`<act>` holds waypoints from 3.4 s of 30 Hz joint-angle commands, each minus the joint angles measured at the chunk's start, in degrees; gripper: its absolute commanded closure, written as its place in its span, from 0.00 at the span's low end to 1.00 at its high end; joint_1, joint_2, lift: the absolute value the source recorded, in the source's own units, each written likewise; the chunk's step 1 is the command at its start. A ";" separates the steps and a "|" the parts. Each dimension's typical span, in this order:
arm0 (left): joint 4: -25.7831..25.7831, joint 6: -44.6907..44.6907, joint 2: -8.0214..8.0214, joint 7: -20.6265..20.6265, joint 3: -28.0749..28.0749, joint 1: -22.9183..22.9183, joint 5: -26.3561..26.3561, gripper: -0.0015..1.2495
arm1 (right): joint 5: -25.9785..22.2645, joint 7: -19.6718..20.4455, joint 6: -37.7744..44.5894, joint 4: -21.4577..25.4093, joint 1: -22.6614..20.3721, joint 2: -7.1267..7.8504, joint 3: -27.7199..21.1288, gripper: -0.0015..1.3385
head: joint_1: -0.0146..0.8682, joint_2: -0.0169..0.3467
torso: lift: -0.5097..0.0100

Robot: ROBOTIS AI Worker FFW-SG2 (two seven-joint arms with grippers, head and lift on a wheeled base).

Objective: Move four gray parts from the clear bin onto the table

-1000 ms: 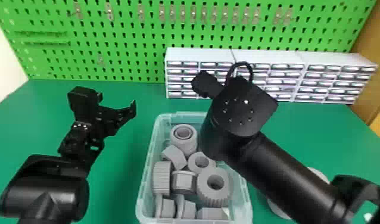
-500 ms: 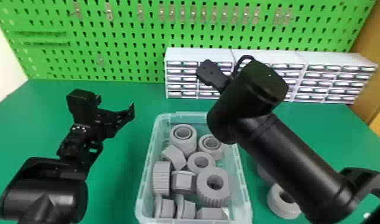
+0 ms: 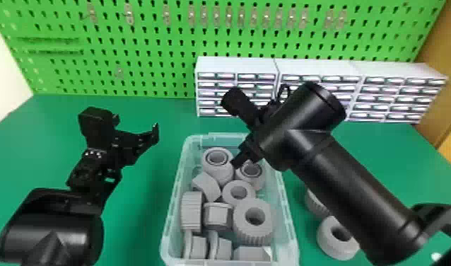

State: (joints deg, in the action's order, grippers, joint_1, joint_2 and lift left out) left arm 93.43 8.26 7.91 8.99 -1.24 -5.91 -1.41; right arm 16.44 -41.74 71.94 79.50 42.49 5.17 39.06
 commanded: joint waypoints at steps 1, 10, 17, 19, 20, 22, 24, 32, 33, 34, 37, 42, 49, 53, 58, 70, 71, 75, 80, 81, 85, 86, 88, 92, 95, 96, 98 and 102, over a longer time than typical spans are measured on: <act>0.00 0.00 0.00 -0.03 0.09 0.20 0.00 0.17 | -4.05 -0.01 -2.16 -1.11 0.05 0.28 0.67 0.38 | 0.78 0.14 | 0.89; 0.00 0.00 0.00 -0.03 0.18 0.20 0.00 0.17 | -5.55 -0.09 -1.54 -1.90 0.23 0.19 1.46 0.38 | 0.78 0.14 | 0.89; 0.00 0.00 0.00 -0.03 0.18 0.37 -0.09 0.17 | -5.63 -0.09 -0.84 -1.98 0.05 0.28 1.55 0.38 | 0.78 0.14 | 0.89; 0.09 0.00 0.00 0.06 0.18 0.37 -0.09 0.17 | -5.63 -0.09 -0.84 -1.98 -0.03 0.28 1.46 0.38 | 0.78 0.14 | 0.89; 0.09 0.00 0.00 0.06 0.18 0.37 -0.09 0.17 | -5.63 -0.09 -0.84 -1.98 -0.03 0.28 1.46 0.38 | 0.78 0.14 | 0.89; 0.09 0.00 0.00 0.06 0.18 0.37 -0.09 0.17 | -5.63 -0.09 -0.84 -1.98 -0.03 0.37 1.37 0.38 | 0.78 0.14 | 0.89; 0.09 0.00 0.00 0.06 0.27 0.37 -0.09 0.17 | -5.72 -0.09 -0.75 -1.98 -0.12 0.37 1.29 0.38 | 0.78 0.14 | 0.89; 0.18 0.00 0.00 0.06 0.36 0.55 -0.09 0.17 | -5.81 -0.09 -0.84 -1.98 -0.03 0.45 1.29 0.38 | 0.78 0.14 | 0.89; 0.18 0.00 0.00 0.06 0.36 0.55 -0.09 0.17 | -5.81 -0.09 -0.84 -1.98 -0.03 0.45 1.29 0.38 | 0.78 0.14 | 0.89; 0.09 0.00 0.00 0.06 0.36 0.55 -0.09 0.17 | -5.72 -0.09 -0.84 -1.98 -0.03 0.45 1.29 0.38 | 0.78 0.14 | 0.89; 0.09 0.00 0.00 0.06 0.27 0.55 -0.09 0.17 | -5.63 -0.01 -1.63 -2.07 -0.03 0.45 1.37 0.38 | 0.78 0.14 | 0.89; 0.09 0.00 0.00 0.06 0.27 0.55 -0.09 0.17 | -7.22 -0.01 -6.46 -4.01 0.05 0.63 1.37 0.38 | 0.78 0.14 | 0.89; 0.09 0.00 0.00 0.06 0.27 0.46 -0.09 0.17 | -8.09 -0.01 -9.01 -6.12 0.49 0.37 1.64 0.38 | 0.78 0.14 | 0.89; 0.18 0.00 0.00 0.06 0.36 0.64 -0.09 0.17 | -8.97 -0.01 -7.69 -6.29 0.49 0.28 2.17 0.38 | 0.78 0.14 | 0.89; 0.26 0.00 0.00 0.06 0.62 0.99 -0.09 0.17 | -10.82 -0.09 -2.77 -6.20 1.20 0.19 3.31 0.38 | 0.78 0.14 | 0.89; 0.88 0.00 0.09 0.24 1.32 1.69 0.09 0.17 | -6.07 -4.84 12.52 3.99 2.16 1.68 6.12 0.39 | 0.78 0.14 | 0.89; 0.88 0.09 0.09 0.33 1.41 1.69 0.09 0.17 | -5.11 -6.07 13.14 4.52 2.08 1.95 6.38 0.39 | 0.78 0.14 | 0.89; 0.97 0.09 0.09 0.41 1.41 1.69 0.27 0.17 | -1.06 -10.64 14.89 7.24 1.46 2.74 7.00 0.38 | 0.78 0.14 | 0.89; 1.06 0.09 0.09 0.41 1.59 1.69 0.27 0.17 | 5.53 -17.50 16.12 9.71 -0.12 3.35 7.18 0.38 | 0.78 0.14 | 0.89; 1.14 0.09 0.09 0.41 1.67 1.87 0.27 0.17 | 6.76 -18.64 16.21 10.14 -0.39 3.44 7.18 0.38 | 0.78 0.14 | 0.89; 1.32 0.09 0.09 0.41 1.85 1.69 0.27 0.17 | 10.98 -21.45 16.48 11.55 -1.44 3.44 6.12 0.38 | 0.78 0.14 | 0.89; 1.32 0.09 0.09 0.50 1.94 1.69 0.27 0.17 | 11.59 -21.89 16.48 11.73 -1.62 3.44 5.77 0.38 | 0.78 0.14 | 0.89; 1.32 0.00 0.00 0.41 2.03 1.43 0.27 0.17 | 12.65 -22.33 16.48 12.17 -1.88 3.44 5.15 0.38 | 0.78 0.14 | 0.89; 1.32 0.00 0.09 0.50 2.11 1.16 0.27 0.17 | 13.70 -22.42 16.39 12.78 -1.79 3.62 4.63 0.39 | 0.78 0.14 | 0.89; 1.32 0.00 0.00 0.41 1.94 1.16 0.27 0.17 | 14.14 -22.42 15.95 12.78 -1.88 3.53 4.19 0.39 | 0.78 0.14 | 0.89; 1.32 0.00 0.00 0.41 1.85 1.16 0.27 0.17 | 14.23 -22.42 15.51 12.78 -1.88 3.53 4.01 0.39 | 0.78 0.14 | 0.89; 1.32 0.00 0.00 0.41 1.59 1.08 0.27 0.17 | 14.49 -22.42 14.89 12.78 -1.88 3.35 3.84 0.39 | 0.78 0.14 | 0.89; 1.23 0.00 0.00 0.41 1.41 0.81 0.27 0.17 | 14.76 -22.42 13.22 12.17 -1.62 2.83 3.57 0.39 | 0.78 0.14 | 0.89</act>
State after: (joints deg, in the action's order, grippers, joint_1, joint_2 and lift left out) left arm 94.75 8.26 7.91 9.41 0.43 -4.85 -1.14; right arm 30.87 -64.15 86.65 92.23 40.61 8.47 42.90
